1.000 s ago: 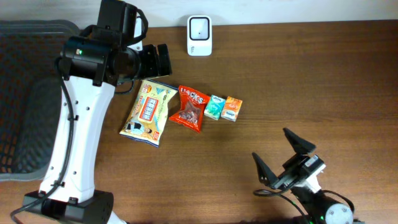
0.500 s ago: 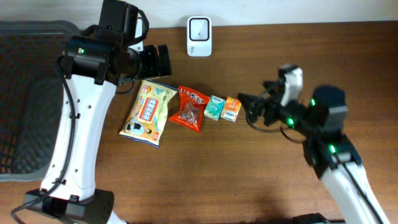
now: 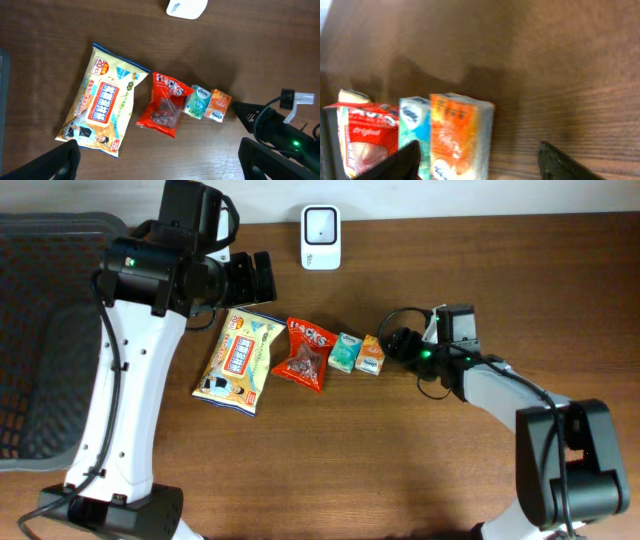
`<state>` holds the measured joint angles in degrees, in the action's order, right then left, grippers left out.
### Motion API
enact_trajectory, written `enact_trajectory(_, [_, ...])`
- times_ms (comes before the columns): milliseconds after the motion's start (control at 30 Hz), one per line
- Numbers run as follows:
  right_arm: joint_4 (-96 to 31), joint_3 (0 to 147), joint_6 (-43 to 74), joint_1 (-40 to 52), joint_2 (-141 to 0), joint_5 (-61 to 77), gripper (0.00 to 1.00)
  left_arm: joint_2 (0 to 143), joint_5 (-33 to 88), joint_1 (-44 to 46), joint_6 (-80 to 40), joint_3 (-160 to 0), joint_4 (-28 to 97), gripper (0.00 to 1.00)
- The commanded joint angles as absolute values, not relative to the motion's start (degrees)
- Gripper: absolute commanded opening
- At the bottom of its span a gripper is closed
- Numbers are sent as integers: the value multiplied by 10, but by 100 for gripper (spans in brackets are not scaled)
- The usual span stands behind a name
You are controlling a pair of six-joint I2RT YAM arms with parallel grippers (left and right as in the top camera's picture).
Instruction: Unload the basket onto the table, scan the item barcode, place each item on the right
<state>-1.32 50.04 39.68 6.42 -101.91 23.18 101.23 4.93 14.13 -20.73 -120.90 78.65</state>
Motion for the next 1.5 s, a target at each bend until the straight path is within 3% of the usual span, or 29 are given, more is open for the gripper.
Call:
enact_trajectory(0, [-15, 502, 441, 73, -1040, 234, 65, 1013, 47, 141, -201, -1209, 785, 99])
enact_trajectory(133, [-6, 502, 488, 106, -1062, 201, 54, 1013, 47, 141, -201, -1209, 786, 99])
enact_trajectory(400, [2, 502, 498, 124, -1113, 159, 56, 1013, 47, 141, -201, -1209, 785, 99])
enact_trajectory(433, [8, 502, 498, 124, -1121, 167, 47, 1013, 47, 141, -201, -1209, 785, 99])
enact_trajectory(533, [22, 502, 498, 122, -1117, 203, 4, 1013, 47, 141, -201, -1209, 785, 99])
enact_trajectory(667, [30, 508, 443, 83, -1063, 322, 4, 1013, 47, 141, -201, -1209, 786, 99])
enact_trajectory(833, [175, 509, 343, -20, -1019, 784, 4, 1013, 47, 141, -201, -1209, 786, 99])
enact_trajectory(900, [215, 509, 346, -38, -1019, 890, 4, 1013, 47, 141, -200, -1209, 785, 99])
enact_trajectory(1100, [225, 508, 411, 10, -1019, 889, 4, 1013, 47, 141, -200, -1209, 785, 99])
enact_trajectory(1200, [302, 509, 458, 34, -1019, 873, 4, 1013, 47, 141, -201, -1209, 786, 99])
enact_trajectory(1400, [306, 557, 524, 62, -1019, 629, 4, 1013, 47, 141, -201, -1209, 785, 99])
enact_trajectory(1467, [210, 639, 449, 91, -1019, 463, 4, 1013, 47, 141, -200, -1209, 785, 99])
